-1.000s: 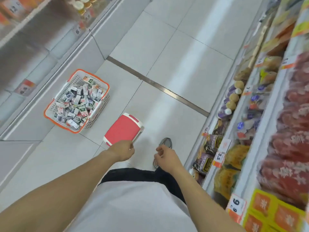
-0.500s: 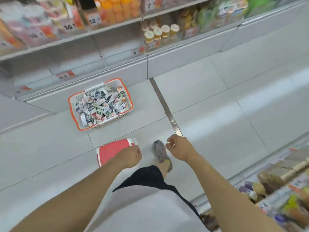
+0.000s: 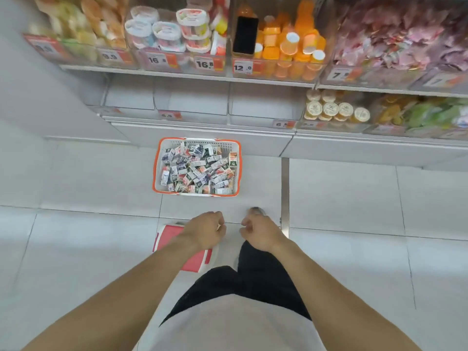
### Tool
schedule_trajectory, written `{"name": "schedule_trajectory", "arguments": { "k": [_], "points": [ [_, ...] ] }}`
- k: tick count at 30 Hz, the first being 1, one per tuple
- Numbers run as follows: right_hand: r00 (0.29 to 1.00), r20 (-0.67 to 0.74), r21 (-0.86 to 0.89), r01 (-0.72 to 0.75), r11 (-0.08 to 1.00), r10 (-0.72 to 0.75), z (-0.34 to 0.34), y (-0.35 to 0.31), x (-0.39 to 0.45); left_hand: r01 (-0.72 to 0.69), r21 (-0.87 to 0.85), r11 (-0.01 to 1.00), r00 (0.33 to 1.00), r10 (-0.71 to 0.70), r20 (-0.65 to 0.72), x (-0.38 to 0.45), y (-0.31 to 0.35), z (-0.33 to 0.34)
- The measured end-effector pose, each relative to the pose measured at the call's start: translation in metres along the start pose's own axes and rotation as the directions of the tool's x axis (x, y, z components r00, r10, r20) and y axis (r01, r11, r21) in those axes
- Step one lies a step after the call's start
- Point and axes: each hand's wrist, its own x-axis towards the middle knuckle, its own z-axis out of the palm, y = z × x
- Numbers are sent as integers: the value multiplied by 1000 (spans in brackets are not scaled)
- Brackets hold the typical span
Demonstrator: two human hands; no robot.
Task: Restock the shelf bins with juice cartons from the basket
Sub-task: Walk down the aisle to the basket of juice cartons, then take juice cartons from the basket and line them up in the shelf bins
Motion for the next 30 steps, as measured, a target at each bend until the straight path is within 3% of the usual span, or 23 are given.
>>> {"name": "schedule_trajectory", "arguments": {
  "k": [10,16,25,30],
  "points": [
    [981,142,-109,147,983,-131,-44,-63,186,182,-85,980,977,-190,-93,124,-54,-79],
    [991,125,-56,66,996,-58,-44,-55,272,161,-68,985,983,-166,-76,196,-100,-91],
    [993,103,-109,-50,993,61,58,-22,449,133,24,991,989,-134,66,342,-227,-5],
    [987,158,-292,41,956,6,105,15,559,11,172,985,997,-24,73,449,-285,60]
  ]
}}
